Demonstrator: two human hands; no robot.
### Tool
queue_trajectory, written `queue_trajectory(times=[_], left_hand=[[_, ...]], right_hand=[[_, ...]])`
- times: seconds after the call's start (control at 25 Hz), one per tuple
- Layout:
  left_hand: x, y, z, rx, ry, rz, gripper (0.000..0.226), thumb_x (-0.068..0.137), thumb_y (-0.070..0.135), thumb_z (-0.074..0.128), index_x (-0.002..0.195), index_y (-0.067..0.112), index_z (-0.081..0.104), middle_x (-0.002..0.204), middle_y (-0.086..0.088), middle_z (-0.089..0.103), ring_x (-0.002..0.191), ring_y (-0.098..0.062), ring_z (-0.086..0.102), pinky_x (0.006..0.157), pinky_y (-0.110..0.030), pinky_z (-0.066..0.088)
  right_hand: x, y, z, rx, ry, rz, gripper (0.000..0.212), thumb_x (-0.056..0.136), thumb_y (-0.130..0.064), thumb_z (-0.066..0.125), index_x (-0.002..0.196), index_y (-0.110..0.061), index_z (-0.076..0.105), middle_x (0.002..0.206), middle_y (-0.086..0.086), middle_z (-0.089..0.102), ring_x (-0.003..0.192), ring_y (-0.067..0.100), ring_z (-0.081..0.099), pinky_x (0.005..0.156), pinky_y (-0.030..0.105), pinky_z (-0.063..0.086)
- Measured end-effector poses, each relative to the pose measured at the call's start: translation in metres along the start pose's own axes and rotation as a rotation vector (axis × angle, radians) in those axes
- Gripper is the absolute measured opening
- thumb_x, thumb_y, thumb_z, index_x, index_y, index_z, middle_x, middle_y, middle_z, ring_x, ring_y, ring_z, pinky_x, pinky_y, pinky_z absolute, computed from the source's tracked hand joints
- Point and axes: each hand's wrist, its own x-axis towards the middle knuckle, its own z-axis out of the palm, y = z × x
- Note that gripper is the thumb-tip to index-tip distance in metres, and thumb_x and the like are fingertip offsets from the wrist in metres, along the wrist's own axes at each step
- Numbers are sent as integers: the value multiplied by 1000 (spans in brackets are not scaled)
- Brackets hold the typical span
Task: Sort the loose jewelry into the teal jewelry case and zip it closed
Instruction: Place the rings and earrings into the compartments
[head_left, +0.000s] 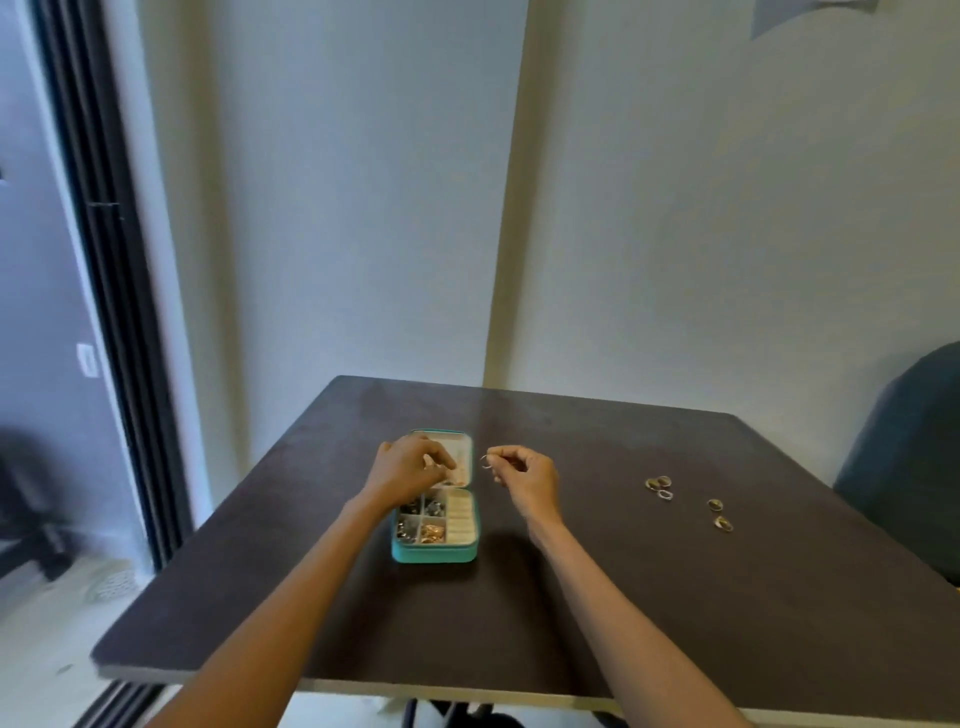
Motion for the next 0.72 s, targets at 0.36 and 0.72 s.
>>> queue_trajectory(times=[0.36, 0.72], left_hand=[[-12, -1, -1, 267, -139, 134, 22, 87, 40, 56, 104, 34, 69, 131, 7, 47, 124, -13, 35, 96, -37, 23], [-13, -2, -5, 259, -224, 109, 24, 86, 42, 58, 106, 35, 70, 133, 9, 48, 123, -15, 34, 95, -38, 23]], right_hand=[[-5, 0, 18, -312, -127, -92, 15, 84, -16, 70, 97, -10, 73, 92, -5, 68, 77, -4, 59, 66, 3, 45], [-6, 3, 16, -570, -227, -61, 15, 82, -29, 71, 95, -22, 74, 100, -5, 71, 93, 10, 63, 83, 38, 54]])
